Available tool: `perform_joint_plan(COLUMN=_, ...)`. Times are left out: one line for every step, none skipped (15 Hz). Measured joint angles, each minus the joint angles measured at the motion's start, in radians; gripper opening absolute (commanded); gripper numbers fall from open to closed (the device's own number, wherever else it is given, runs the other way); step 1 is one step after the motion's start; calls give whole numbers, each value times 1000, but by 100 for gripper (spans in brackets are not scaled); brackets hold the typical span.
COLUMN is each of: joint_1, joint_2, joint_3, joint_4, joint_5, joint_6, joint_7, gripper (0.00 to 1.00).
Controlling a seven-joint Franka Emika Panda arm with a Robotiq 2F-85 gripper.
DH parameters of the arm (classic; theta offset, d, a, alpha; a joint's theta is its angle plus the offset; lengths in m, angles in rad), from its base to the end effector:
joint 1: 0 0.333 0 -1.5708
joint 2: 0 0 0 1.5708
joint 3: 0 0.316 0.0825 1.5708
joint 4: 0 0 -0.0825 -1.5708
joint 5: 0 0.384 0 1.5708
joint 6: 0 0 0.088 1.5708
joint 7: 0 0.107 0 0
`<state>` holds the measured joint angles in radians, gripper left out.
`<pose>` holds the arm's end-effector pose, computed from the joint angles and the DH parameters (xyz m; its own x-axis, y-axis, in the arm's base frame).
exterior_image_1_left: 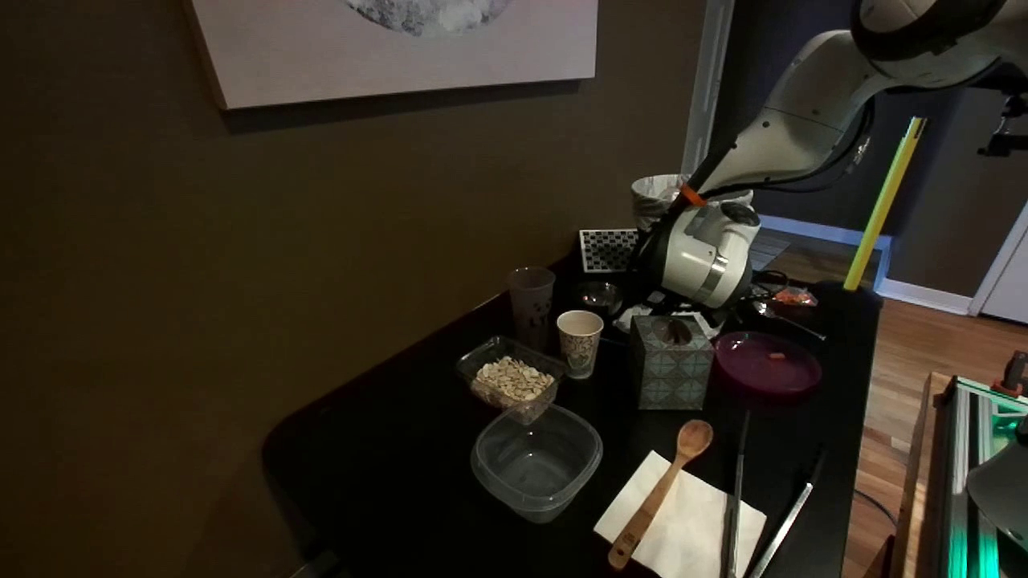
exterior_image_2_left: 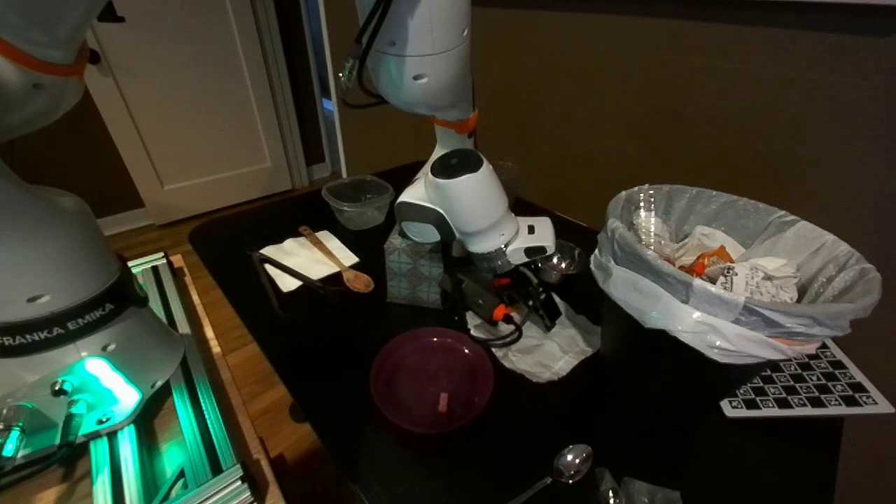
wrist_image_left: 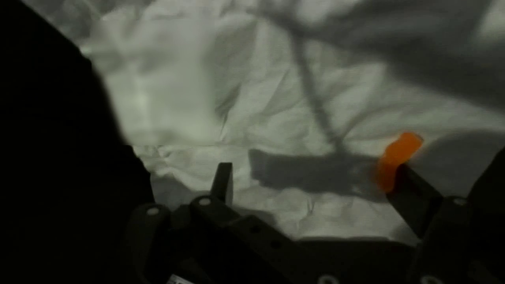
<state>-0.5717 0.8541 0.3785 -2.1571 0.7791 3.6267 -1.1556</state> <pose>0.4989 -0.1816 0.0710 0.9014 0.0116 0.4328 -0.0894 -0.9731 0.2123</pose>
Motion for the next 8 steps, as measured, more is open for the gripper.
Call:
perform_joint_plan(joint_1=-23, joint_2=14, joint_3=11, joint_4=-11, joint_5=-22, joint_6=7, joint_7=10, gripper=100)
perform_joint_plan(joint_1=-47, joint_2=22, joint_3=25, joint_4=-20, joint_5=-42, joint_6=15, joint_7=20, gripper=100)
perform_joint_plan(joint_1=-71, joint_2=27, joint_3=40, joint_4=-30, joint_5=-62, joint_6=21, joint_7=32, gripper=100)
perform_joint_plan(joint_1=-95, joint_2=28, joint_3=56, joint_4=-39, joint_5=-79, joint_6=22, joint_7=40, gripper=100)
perform_joint_plan(joint_1=-121, joint_2=28, joint_3=73, joint_4=-50, joint_5=-97, joint_6=22, joint_7=50, gripper=100)
perform_joint_plan(joint_1=-148, joint_2=28, joint_3=91, joint_4=-61, joint_5=-111, joint_6=22, joint_7=59, gripper=100)
perform_joint_plan(joint_1=-178, joint_2=28, joint_3=111, joint_4=-71, joint_5=-127, joint_6=22, joint_7=71, gripper=100)
perform_joint_plan(joint_1=-211, joint_2=28, joint_3=134, joint_4=-82, joint_5=-143, joint_6=22, joint_7=84, gripper=100)
